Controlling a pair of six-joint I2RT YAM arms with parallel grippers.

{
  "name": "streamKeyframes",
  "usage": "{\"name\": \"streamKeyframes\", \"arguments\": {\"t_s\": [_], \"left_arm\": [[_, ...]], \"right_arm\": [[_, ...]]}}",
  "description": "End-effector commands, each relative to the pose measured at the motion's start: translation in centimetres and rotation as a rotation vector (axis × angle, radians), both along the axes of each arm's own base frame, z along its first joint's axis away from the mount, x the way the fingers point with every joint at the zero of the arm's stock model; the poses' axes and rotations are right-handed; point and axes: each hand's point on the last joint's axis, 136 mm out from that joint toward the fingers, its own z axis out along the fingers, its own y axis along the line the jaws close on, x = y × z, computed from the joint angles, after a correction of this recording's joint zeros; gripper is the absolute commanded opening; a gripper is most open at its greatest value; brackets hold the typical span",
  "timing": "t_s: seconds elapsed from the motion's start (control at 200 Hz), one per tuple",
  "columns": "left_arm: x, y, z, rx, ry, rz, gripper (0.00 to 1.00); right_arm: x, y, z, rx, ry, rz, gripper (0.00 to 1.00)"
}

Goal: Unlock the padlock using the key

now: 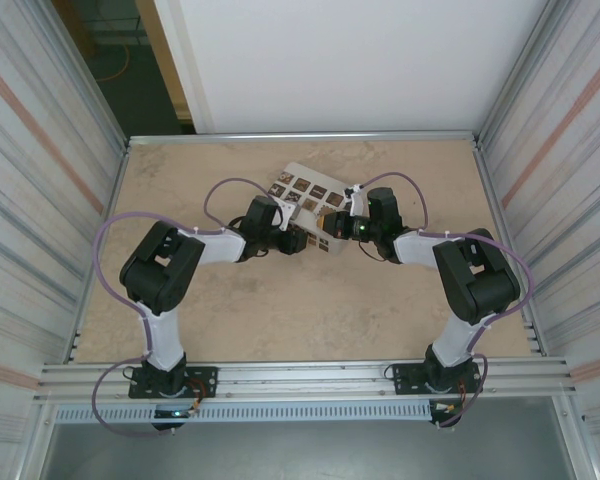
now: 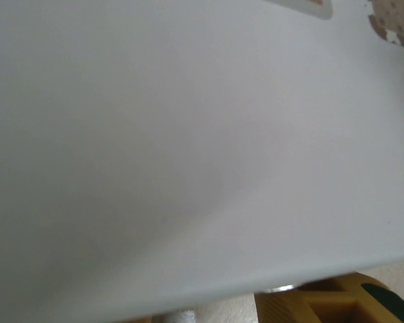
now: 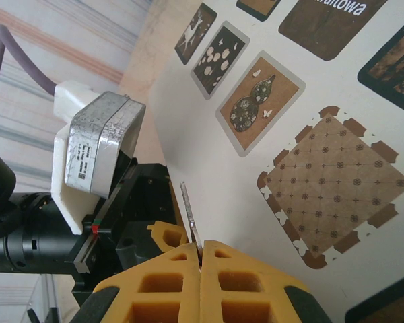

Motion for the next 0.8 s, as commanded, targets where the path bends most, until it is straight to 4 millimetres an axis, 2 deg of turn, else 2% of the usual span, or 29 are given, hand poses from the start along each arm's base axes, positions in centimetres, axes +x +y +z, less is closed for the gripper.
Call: {"name": "streamKeyframes", "arguments": {"t_s": [0.0, 0.296, 0.501, 0.611, 0.792], "left_arm": [[1.3, -0.7, 0.7, -0.009, -0.032, 0.024, 0.41], [1.9, -0.5, 0.6, -0.001, -0.011, 0.077, 0.40], [2.2, -0.2, 0.3, 0.018, 0.004, 0.108, 0.30], [2.2, -0.3, 0.5, 0.017, 0.000, 0.110, 0.24], [1.7, -0.7, 1.4, -0.022, 0.004, 0.106, 0.22]], "right_arm": [[-0.2, 0.4, -1.2, -0.031, 0.017, 0.011, 0.00], [-0.3, 0.5, -1.2, -0.034, 0.016, 0.011, 0.00], [-0.3, 0.7, -1.1, -0.028, 0.016, 0.010, 0.00], [-0.2, 1.0, -0.2, -0.004, 0.003, 0.014, 0.00], [-0.3, 0.9, 2.1, 0.015, -0.041, 0.018, 0.00]]}}
